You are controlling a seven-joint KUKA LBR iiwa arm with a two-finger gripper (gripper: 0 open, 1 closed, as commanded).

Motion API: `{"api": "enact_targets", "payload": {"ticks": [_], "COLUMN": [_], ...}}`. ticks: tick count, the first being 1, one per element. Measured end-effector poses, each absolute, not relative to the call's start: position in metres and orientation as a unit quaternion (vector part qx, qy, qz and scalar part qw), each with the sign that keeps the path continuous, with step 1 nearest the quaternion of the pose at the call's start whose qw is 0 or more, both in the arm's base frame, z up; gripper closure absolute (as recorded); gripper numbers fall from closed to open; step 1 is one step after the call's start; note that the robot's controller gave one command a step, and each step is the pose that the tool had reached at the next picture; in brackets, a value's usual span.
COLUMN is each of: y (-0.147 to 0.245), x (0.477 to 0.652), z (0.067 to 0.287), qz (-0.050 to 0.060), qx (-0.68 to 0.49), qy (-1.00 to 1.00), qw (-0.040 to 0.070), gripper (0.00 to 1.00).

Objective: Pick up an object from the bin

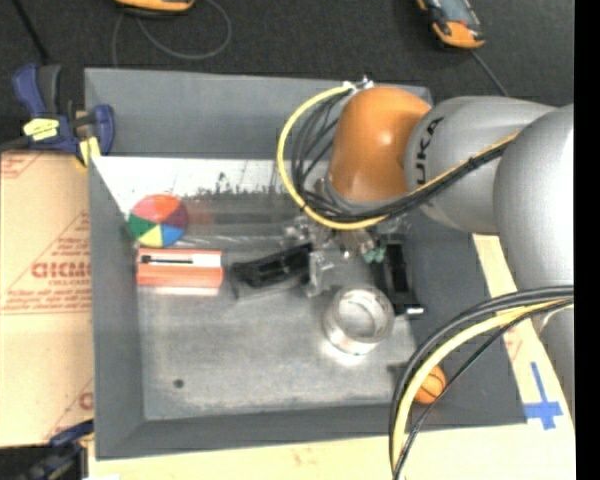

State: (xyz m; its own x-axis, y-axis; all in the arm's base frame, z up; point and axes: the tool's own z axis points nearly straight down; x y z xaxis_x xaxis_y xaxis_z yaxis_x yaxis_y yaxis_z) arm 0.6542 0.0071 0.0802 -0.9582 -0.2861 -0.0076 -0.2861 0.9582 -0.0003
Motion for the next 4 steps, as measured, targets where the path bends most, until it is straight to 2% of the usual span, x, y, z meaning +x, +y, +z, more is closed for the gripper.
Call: {"api": "enact_targets", "payload": {"ticks": [1,2,3,4], "y": [0.021,0.010,0.030,0.035], "x": [0.630,0.633,0.637,0.607], "z": [0.077,0.073,0.072,0.072], "qz": [-0.002,0.001,-0.003,0.002], "qx": [-0.170,-0.181,-0.206,-0.199], "qy": [0.985,0.983,0.979,0.980], "qw": [0.008,0.003,0.003,0.006], "gripper": [1.00,1.00,1.00,1.00]}}
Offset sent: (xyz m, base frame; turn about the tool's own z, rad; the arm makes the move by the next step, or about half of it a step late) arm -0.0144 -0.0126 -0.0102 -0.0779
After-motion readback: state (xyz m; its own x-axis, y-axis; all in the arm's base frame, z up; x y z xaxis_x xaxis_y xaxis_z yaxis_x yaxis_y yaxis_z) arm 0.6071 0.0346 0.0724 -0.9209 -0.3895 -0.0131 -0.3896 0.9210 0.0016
